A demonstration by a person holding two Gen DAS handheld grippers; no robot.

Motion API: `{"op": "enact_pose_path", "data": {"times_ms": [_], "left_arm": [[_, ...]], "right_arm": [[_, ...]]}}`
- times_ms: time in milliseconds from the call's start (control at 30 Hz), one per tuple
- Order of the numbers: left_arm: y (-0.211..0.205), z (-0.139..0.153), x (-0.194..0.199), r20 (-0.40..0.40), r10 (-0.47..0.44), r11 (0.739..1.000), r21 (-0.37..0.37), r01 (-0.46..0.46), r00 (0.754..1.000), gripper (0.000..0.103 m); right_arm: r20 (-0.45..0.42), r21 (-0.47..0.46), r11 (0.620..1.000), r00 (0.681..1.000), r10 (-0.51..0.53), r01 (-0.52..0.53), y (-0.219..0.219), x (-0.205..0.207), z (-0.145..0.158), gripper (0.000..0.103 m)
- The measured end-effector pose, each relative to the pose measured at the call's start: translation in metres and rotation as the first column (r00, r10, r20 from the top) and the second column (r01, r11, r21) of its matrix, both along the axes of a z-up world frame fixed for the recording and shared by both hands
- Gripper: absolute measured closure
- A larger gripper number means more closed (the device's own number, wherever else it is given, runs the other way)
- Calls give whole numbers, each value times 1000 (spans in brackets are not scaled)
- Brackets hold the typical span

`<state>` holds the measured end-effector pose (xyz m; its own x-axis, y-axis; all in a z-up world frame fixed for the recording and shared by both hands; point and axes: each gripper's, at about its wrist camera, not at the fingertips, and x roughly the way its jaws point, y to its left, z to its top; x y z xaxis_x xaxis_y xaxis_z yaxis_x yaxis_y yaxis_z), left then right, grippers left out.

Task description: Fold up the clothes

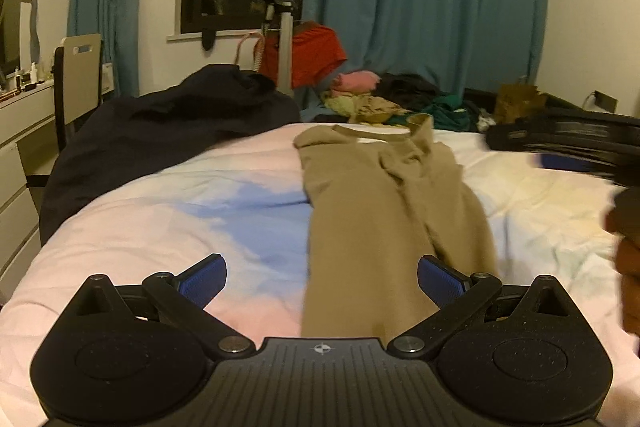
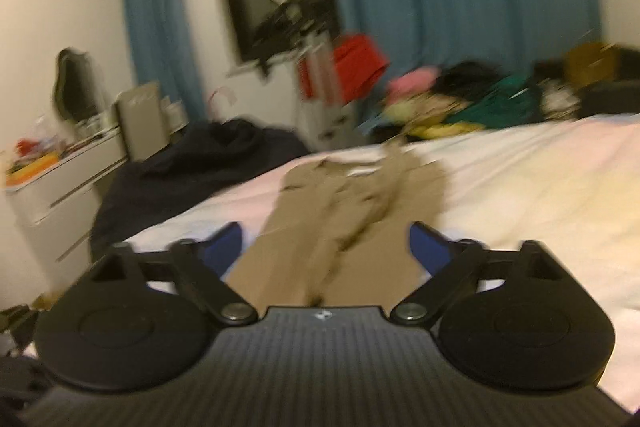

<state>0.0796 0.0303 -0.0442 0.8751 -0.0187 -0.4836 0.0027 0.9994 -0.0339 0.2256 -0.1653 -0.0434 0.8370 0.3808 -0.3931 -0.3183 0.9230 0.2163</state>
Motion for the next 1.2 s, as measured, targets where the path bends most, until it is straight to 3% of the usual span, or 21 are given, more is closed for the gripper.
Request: {"op": "enact_pose_path", "data": {"times_ms": [67,133,233,467,500,533,600,733,900,1067,1100,1133,1167,1200], "left_arm": [[5,-3,8,2,11,1000,-18,-11,1000,0],[9,-9,17,-8,16,999,-35,-16,1000,0],[13,-18,25,-16,26,999,-45,-26,1000,0],[33,-34,46,-41,34,990,-136,-40,999,0],[34,-35,48,-42,33,989,-140,-39,999,0],[35,-35,49,-41,33,989,-140,-39,999,0],[36,-37,50,-41,32,989,-141,-38,999,0],[38,-36,50,-40,38,987,-152,-44,998,0],[34,-33,45,-37,44,987,-155,-49,998,0],[29,-32,39,-34,35,988,-149,-40,999,0],[29,-32,39,-38,34,988,-147,-40,999,0],[28,-32,39,-42,34,988,-147,-39,999,0],[27,-32,39,-43,33,989,-144,-39,999,0],[26,-32,39,-44,32,990,-139,-38,999,0]], "right_arm": [[-52,-46,998,998,-41,39,19,36,-10,37],[-101,-63,994,990,-94,88,33,73,-21,45],[-119,-150,980,982,-147,129,52,114,-38,45],[-137,-316,943,978,-154,105,82,160,-63,46],[-147,-342,935,978,-150,92,85,164,-66,53],[-157,-367,927,977,-146,80,89,168,-70,68],[-135,-415,904,976,-171,101,91,168,-71,83],[-58,-395,897,969,-239,198,77,161,-67,87],[-55,-307,896,933,-354,322,42,146,-64,86],[-128,-199,938,941,-313,285,16,140,-55,81],[-135,-185,944,944,-301,274,12,137,-50,73],[-132,-187,944,945,-298,271,10,133,-45,56],[-128,-174,948,948,-290,267,7,127,-40,45],[-123,-158,952,951,-282,262,4,120,-35,27]]}}
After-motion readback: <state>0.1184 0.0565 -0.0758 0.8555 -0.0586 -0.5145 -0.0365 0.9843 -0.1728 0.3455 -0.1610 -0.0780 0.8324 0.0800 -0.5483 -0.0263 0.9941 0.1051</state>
